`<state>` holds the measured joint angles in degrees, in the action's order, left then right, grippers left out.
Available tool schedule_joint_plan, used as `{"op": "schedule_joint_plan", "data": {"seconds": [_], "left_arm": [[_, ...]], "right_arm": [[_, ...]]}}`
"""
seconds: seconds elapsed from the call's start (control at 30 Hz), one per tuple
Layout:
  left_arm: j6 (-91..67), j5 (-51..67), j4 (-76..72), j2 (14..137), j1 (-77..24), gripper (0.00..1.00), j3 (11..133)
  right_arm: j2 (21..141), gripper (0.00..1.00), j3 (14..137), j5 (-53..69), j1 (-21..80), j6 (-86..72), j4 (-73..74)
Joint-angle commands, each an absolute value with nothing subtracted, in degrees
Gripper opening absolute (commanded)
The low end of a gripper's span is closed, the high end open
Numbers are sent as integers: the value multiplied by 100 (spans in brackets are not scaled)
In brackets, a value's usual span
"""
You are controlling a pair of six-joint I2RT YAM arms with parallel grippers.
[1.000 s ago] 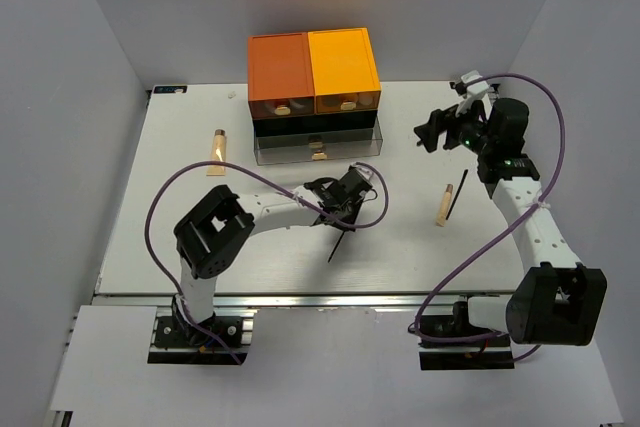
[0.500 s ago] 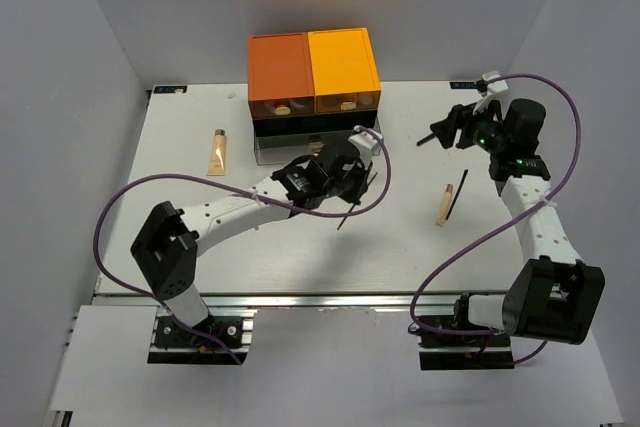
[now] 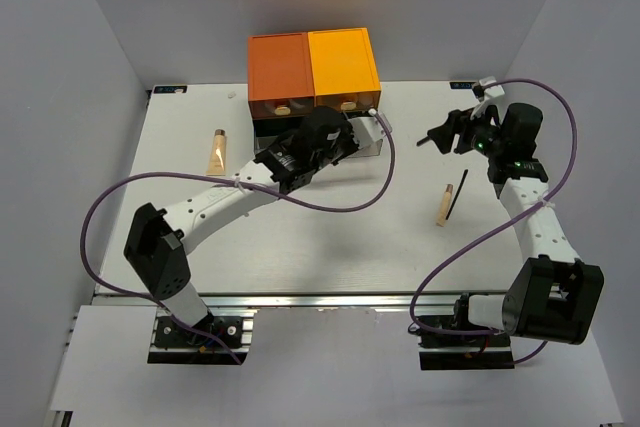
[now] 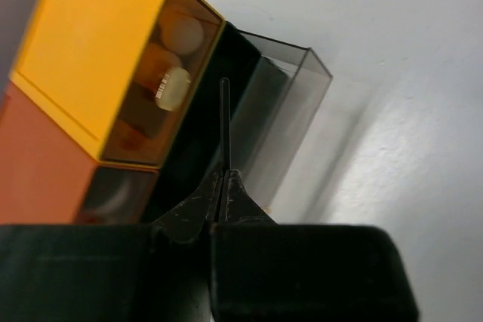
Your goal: Organize the makeup
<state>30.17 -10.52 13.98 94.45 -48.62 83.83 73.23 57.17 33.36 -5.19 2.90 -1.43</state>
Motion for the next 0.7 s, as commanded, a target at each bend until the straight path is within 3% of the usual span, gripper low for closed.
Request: {"op": "schedule_joint_plan", "data": {"seconds": [0.0,0.27,0.67], "left_arm": [[4665,-774,1116,9070,-4650,0,8358],[5756,112,1248,9588,-3912,0,8692],[5792,791,1407,10292,-3647,0,9071]], "right_arm": [[7189,67,5634,3463,-545,202,-272],[7119,69,5528,3533,-545,211,-123],[7022,71,5449,3489,-554,272,-35]]}}
